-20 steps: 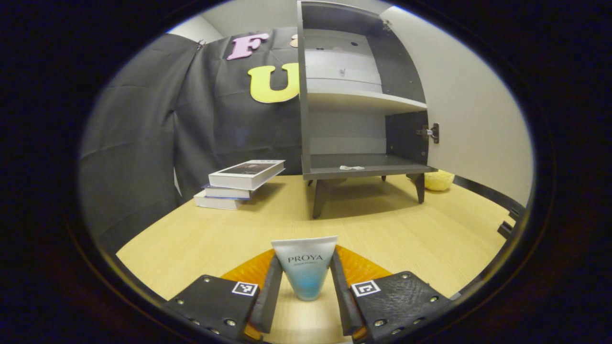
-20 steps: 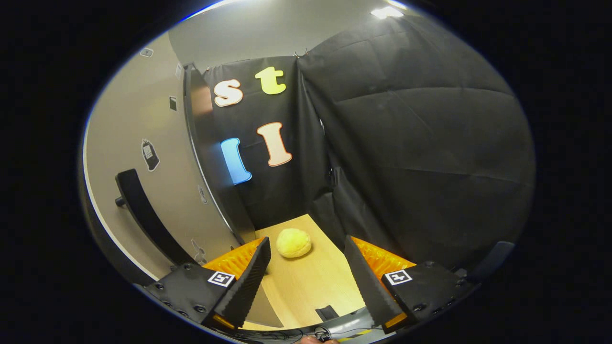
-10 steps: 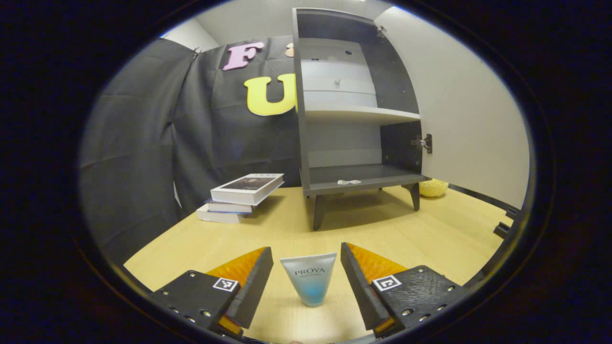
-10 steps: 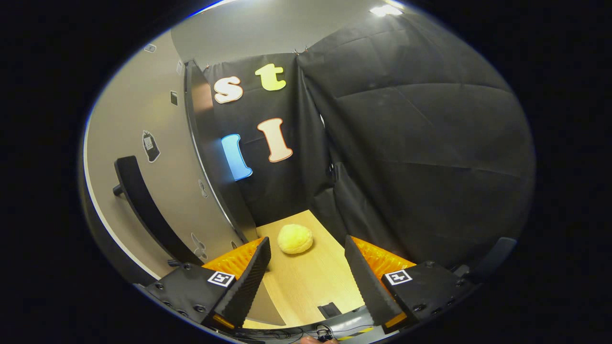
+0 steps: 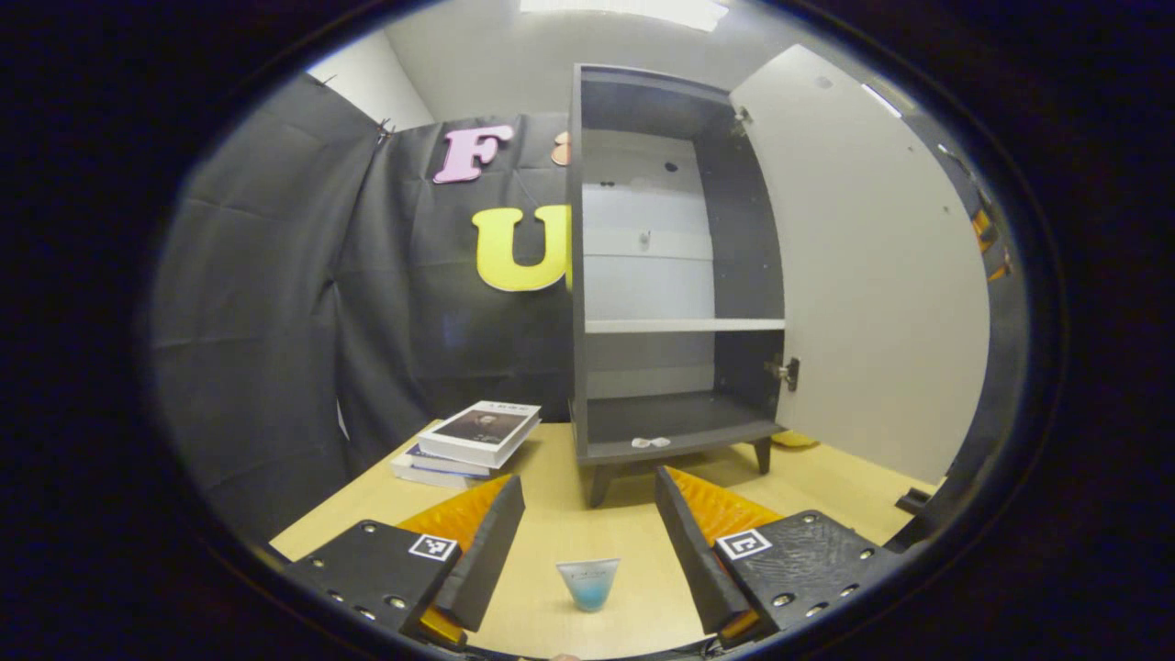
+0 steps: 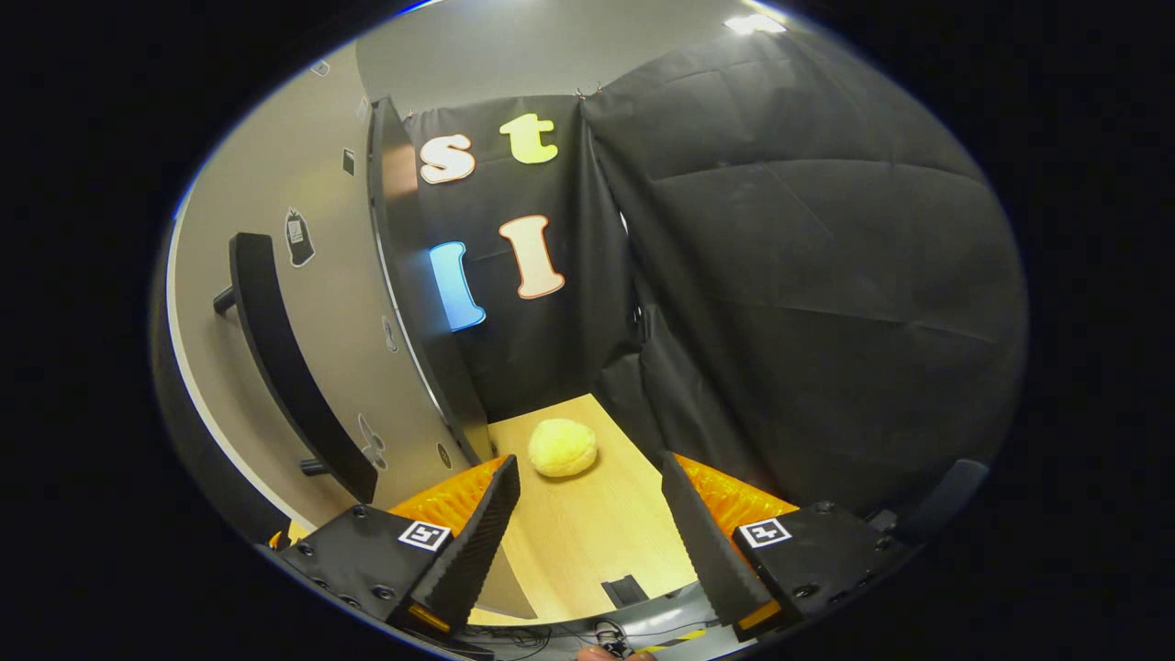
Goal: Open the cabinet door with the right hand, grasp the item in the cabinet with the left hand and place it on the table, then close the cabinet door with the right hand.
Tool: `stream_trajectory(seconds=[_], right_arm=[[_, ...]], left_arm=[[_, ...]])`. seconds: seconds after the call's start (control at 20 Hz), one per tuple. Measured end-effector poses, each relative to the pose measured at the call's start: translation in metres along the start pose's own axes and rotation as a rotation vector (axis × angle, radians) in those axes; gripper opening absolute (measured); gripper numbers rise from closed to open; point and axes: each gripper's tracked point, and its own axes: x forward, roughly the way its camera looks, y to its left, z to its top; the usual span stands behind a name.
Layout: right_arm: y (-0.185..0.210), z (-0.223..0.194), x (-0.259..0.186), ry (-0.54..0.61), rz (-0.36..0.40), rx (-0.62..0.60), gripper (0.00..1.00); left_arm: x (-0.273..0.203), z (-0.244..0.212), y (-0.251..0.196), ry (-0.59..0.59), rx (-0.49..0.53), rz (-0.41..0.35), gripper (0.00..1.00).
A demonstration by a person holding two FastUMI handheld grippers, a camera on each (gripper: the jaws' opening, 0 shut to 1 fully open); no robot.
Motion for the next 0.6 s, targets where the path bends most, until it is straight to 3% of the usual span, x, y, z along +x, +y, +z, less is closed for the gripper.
stream_trajectory(seconds=[0.1, 0.15, 0.25, 0.6], right_arm=[[-0.002, 0.000, 0.000, -0.008, -0.003, 0.034, 0.93], [-0.002, -0.002, -0.001, -0.007, -0.007, 0.055, 0.98], [-0.007, -0.001, 0.001, -0.018, -0.005, 0.107, 0.98], [-0.038, 0.001, 0.022, -0.030, -0.010, 0.171, 0.98]], left_arm=[[-0.012, 0.029, 0.001, -0.006, -0.003, -0.001, 0.87], [-0.017, 0.044, 0.003, -0.013, -0.010, 0.006, 0.87], [-0.023, 0.064, 0.006, 0.004, -0.042, 0.028, 0.87], [-0.049, 0.147, 0.033, 0.017, -0.157, 0.204, 0.87]])
